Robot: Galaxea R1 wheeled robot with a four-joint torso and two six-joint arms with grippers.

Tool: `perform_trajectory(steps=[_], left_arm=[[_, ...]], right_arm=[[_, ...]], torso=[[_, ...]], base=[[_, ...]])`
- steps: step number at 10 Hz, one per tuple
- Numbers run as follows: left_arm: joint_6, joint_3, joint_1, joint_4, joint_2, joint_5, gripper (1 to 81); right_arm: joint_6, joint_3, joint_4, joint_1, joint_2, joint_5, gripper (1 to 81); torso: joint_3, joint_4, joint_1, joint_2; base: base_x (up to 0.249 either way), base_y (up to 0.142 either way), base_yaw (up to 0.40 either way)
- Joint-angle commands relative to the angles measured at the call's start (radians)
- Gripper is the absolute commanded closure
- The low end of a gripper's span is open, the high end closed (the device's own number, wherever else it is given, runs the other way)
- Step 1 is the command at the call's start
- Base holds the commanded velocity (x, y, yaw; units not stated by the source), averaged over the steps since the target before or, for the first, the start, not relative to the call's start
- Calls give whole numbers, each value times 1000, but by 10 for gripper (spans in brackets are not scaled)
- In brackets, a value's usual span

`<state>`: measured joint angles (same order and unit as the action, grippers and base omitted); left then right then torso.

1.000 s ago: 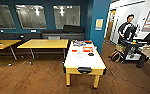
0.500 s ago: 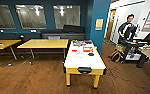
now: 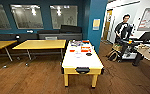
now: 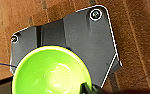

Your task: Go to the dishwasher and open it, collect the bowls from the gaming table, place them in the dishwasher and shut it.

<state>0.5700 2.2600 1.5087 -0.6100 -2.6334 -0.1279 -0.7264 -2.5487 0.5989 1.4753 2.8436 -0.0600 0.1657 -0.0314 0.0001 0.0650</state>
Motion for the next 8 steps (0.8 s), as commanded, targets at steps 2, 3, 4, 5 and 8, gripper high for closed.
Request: perform_trajectory(steps=[2,3,4,5,8], left_arm=[[-10,32,-58,-17,9,39,811],[-10,49,-58,-16,-2,39,811],[-10,78,-58,-14,-16,37,811],[-9,105,-58,-13,-33,33,811],[-7,102,-52,-7,-40,28,811]], right_arm=[[2,-1,13,-37,-8,40,811],[2,-1,13,-37,-8,40,811],[2,-1,13,-36,-7,40,811],[2,-1,13,-34,-7,40,811],[2,-1,15,-29,-5,40,811]], torso=[[0,0,0,0],[0,0,0,0],[0,0,0,0],[0,0,0,0],[0,0,0,0]], base=[[0,0,-400],[0,0,-400],[0,0,-400],[0,0,-400],[0,0,-400]])
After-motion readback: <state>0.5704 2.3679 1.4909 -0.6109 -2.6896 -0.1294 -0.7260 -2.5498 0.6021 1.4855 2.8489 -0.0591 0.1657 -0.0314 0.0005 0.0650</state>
